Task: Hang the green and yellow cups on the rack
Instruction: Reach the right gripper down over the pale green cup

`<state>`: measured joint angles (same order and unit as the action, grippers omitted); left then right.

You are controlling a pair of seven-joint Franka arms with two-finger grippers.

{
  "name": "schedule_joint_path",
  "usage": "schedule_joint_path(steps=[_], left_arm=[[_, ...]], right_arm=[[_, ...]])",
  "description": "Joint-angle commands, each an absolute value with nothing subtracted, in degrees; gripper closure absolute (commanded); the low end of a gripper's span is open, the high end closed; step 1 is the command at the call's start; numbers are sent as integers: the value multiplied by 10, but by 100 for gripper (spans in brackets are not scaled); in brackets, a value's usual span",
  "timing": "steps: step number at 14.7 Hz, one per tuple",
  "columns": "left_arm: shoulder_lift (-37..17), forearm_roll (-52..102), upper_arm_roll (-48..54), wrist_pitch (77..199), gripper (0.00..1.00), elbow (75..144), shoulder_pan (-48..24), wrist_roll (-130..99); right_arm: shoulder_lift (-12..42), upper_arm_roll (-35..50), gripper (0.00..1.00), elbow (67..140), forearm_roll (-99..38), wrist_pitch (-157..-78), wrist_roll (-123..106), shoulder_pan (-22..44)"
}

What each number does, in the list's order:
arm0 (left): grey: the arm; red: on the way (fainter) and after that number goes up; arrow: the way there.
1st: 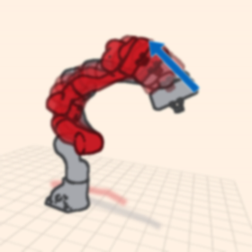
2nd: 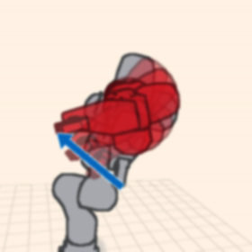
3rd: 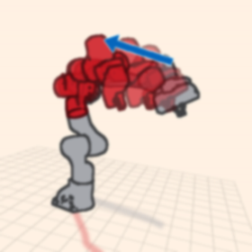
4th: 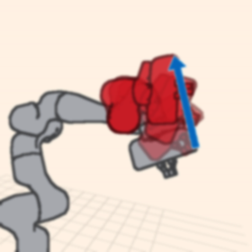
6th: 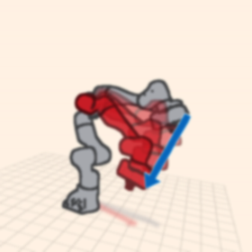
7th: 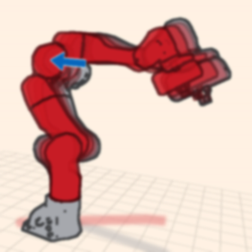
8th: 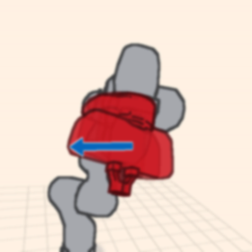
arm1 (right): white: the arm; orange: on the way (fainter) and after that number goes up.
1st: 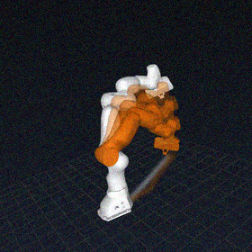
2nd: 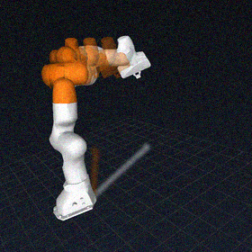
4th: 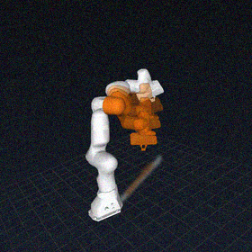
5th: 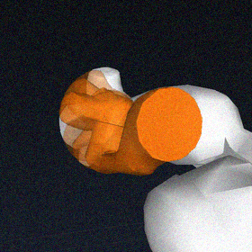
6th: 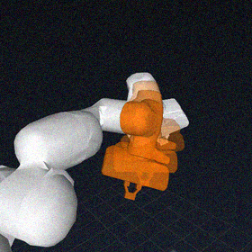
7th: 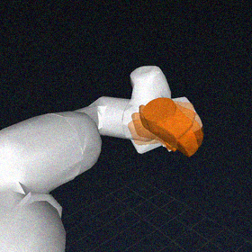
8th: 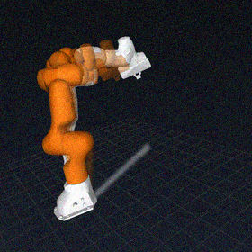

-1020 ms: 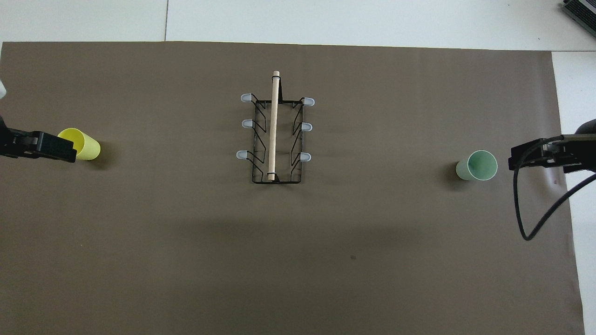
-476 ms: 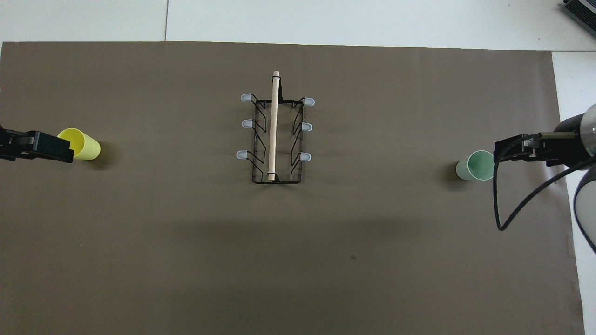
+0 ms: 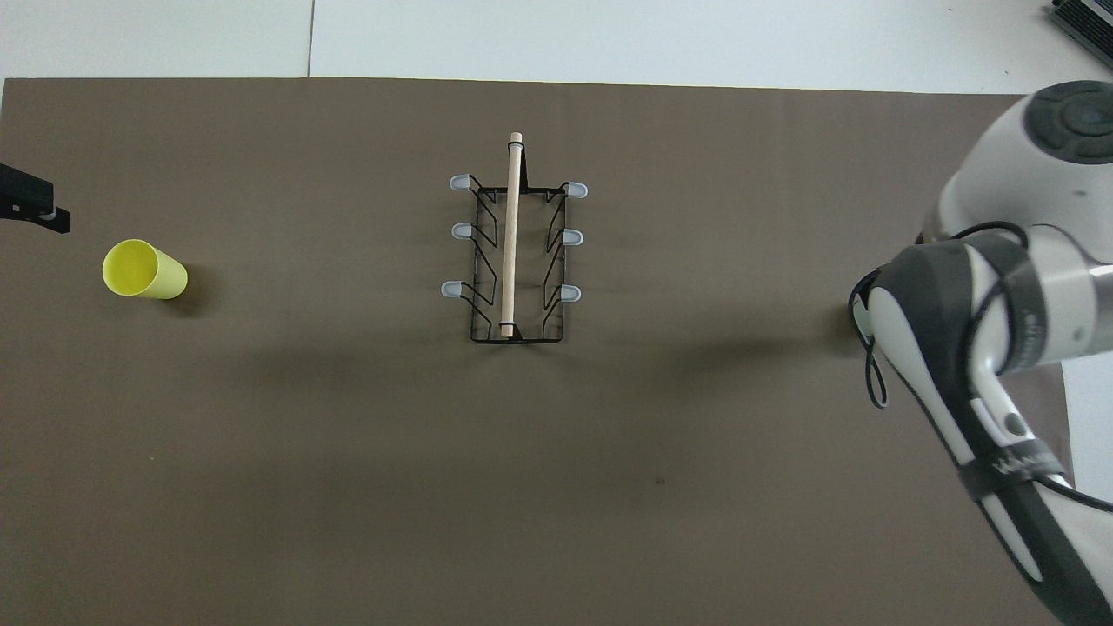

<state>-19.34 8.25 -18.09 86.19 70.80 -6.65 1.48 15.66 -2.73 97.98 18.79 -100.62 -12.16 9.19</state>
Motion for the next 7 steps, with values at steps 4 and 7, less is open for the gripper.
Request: schedule_joint_path(steps=[4, 7], left_arm=[[-292, 106, -241, 944, 0, 641, -74, 2], [-321, 168, -279, 974, 0, 646, -65, -2]], right_arm=[[169, -25, 0, 1057, 342, -1055, -276, 128], [211, -25, 0, 1070, 417, -1060, -321, 170]])
